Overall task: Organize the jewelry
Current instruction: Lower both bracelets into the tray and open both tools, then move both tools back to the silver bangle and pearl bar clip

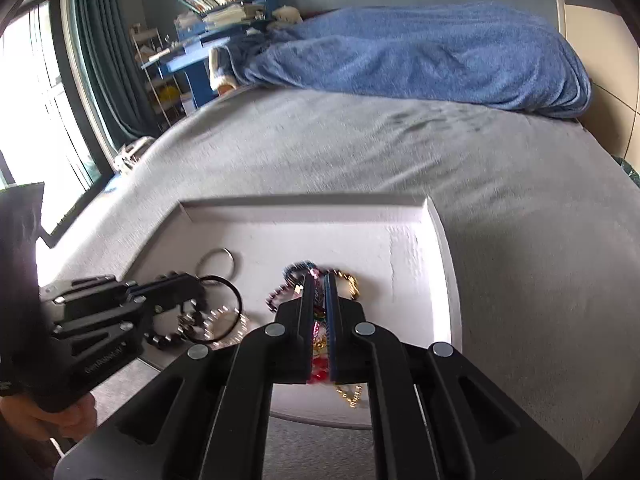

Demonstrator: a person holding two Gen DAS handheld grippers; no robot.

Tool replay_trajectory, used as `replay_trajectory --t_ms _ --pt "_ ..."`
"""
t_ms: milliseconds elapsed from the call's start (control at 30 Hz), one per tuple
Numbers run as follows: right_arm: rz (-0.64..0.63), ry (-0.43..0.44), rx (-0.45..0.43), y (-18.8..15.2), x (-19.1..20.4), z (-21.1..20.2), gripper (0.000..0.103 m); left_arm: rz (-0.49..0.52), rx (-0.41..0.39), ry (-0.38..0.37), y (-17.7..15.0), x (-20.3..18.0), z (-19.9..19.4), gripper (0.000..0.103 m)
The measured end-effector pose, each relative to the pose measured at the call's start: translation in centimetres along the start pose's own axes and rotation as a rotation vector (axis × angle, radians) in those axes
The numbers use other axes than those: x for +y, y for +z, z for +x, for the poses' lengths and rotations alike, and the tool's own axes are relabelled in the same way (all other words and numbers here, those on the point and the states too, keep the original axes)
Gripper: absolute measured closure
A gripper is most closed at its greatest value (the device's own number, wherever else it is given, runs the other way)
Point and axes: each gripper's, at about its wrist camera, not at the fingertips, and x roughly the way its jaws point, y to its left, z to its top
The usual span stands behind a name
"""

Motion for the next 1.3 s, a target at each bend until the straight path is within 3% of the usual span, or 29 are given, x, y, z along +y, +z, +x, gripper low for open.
replay_trajectory --t_ms 167,233,300,433,500,567,1033,1300 --pt "0.000 -0.027 0.020 -1.2 -0.6 0.8 0.097 0.005 0.030 0.035 -0.6 0.3 0.8 0.098" --pt "-0.005 -0.034 0.025 -1.5 -0.6 0.9 0.092 0.015 0.021 0.056 -0.9 0.2 0.7 0.083" --pt "-0.007 -0.039 0.020 -1.7 -0.7 0.6 0.071 0.019 0.004 0.081 -0.9 0.2 0.3 0.063" --pt "-0.002 -0.032 -0.014 -2.3 -0.5 -0.7 0.057 0.025 -0.019 0.078 -1.2 0.1 -0.8 0.048" --pt "0.004 -0.027 -0.028 -2.6 -0.4 -1.5 0.047 0.026 -0.037 0.084 -1.4 0.0 -1.5 0.033" --pt "0.021 -0.019 -0.054 -3.5 -0.4 -2.8 0.044 0.018 -0.060 0.093 -1.8 -0.1 -2.6 0.028" --pt "0.097 -0.015 -0.075 -9.0 -0.8 -8.2 0.030 -0.020 -0.086 0.075 -5.8 -0.5 -7.0 0.018" --pt "0.124 -0.028 -0.042 -12.4 -1.3 -9.7 0.029 -0.026 -0.047 0.072 -9.6 -0.5 -9.0 0.017"
